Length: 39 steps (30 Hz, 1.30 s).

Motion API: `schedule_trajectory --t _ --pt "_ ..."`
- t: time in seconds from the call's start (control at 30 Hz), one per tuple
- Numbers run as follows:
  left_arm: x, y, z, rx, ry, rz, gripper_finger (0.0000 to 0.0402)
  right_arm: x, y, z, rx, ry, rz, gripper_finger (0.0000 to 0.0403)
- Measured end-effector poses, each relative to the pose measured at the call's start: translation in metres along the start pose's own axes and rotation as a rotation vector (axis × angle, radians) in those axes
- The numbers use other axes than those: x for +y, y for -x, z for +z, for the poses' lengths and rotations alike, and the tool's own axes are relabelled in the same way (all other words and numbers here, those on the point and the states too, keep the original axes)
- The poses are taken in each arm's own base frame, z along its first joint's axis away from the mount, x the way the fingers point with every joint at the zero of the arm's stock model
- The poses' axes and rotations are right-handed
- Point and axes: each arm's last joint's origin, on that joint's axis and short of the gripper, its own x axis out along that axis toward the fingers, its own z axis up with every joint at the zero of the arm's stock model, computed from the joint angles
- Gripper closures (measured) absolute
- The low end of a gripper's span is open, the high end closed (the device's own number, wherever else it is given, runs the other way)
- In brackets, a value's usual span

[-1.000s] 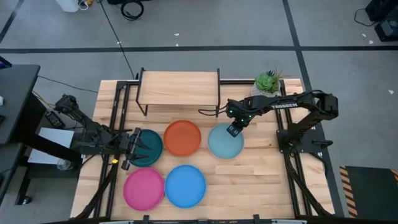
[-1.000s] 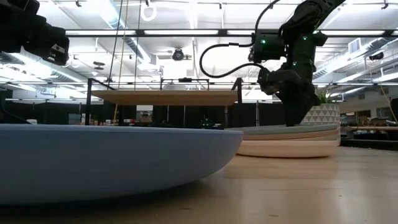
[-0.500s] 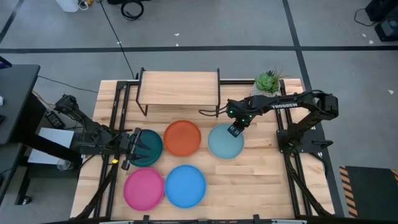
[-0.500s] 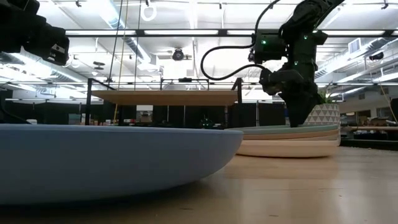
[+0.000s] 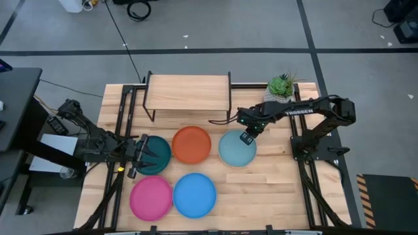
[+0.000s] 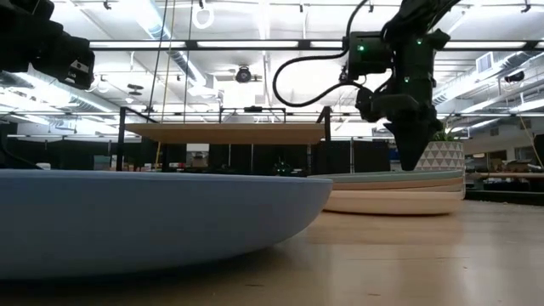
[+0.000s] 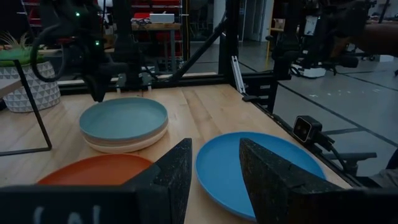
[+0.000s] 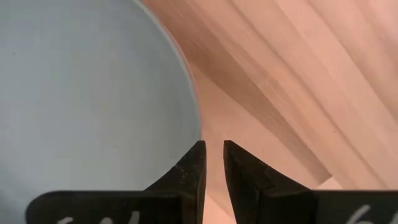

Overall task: Place and stack plates onto a shelf
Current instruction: Put the light blue plate on the shelf

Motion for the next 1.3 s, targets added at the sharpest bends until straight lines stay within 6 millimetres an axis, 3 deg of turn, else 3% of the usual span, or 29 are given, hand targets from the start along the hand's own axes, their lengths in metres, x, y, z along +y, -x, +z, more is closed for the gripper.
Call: schedule_trajectory --t 0.63,1.3 --pt "0.000 0.000 0.000 0.001 -0.002 0.000 0.0260 0.007 0.000 -0.003 -0.028 0.005 -0.013 0.0297" --pt "0.000 0.000 0.000 0.001 -0.003 0.000 0.0260 0.020 -0.005 -0.007 -0.029 0.055 -0.003 0.0298"
